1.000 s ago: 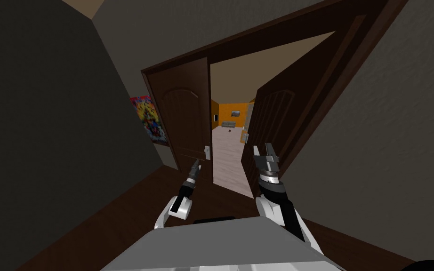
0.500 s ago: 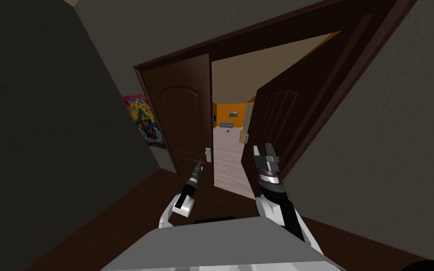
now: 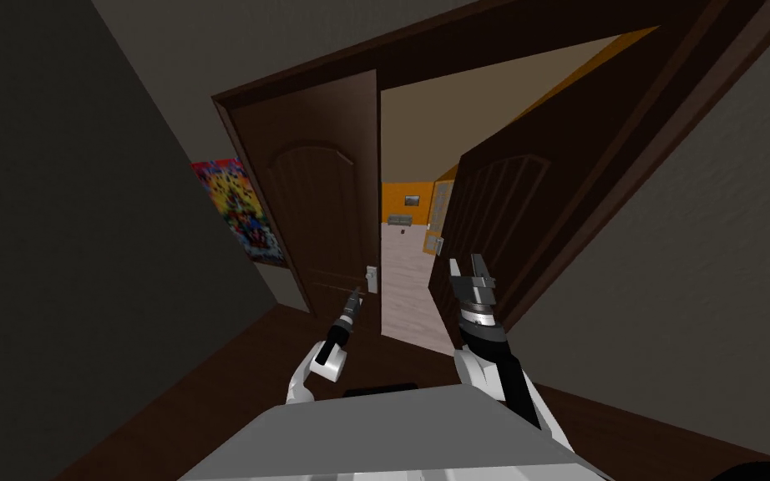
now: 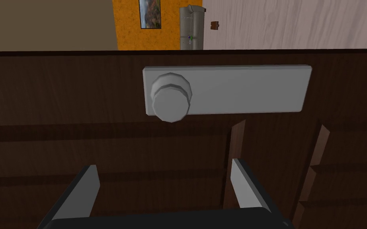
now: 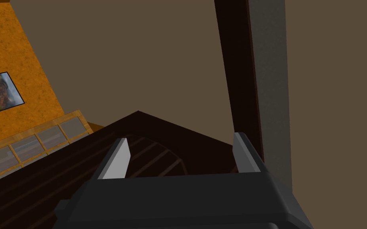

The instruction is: Push the door open

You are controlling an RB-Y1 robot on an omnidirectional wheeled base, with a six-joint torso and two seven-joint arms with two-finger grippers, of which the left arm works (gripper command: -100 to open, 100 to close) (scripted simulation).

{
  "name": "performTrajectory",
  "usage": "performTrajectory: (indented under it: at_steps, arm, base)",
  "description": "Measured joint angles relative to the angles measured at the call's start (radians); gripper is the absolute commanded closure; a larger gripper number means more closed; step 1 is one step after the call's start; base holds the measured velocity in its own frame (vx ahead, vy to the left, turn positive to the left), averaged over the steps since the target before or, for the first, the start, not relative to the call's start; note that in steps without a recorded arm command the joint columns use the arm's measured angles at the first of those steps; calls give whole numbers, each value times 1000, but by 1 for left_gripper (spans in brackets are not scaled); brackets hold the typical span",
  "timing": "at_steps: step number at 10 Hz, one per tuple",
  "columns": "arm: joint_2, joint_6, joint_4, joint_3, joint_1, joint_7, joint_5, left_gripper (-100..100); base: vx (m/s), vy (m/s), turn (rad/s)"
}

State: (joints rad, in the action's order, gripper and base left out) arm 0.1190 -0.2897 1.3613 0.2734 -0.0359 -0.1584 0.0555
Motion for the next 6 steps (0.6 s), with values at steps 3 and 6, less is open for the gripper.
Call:
performTrajectory:
  at_steps: [3,6]
  arm:
    - [-6,-2,-18,-9,11,3,-2,-100]
    - [-13,-3,-37,-19,24,6,-4,-100]
  base:
    - [186,-46,-29]
    - [190,-59,-25]
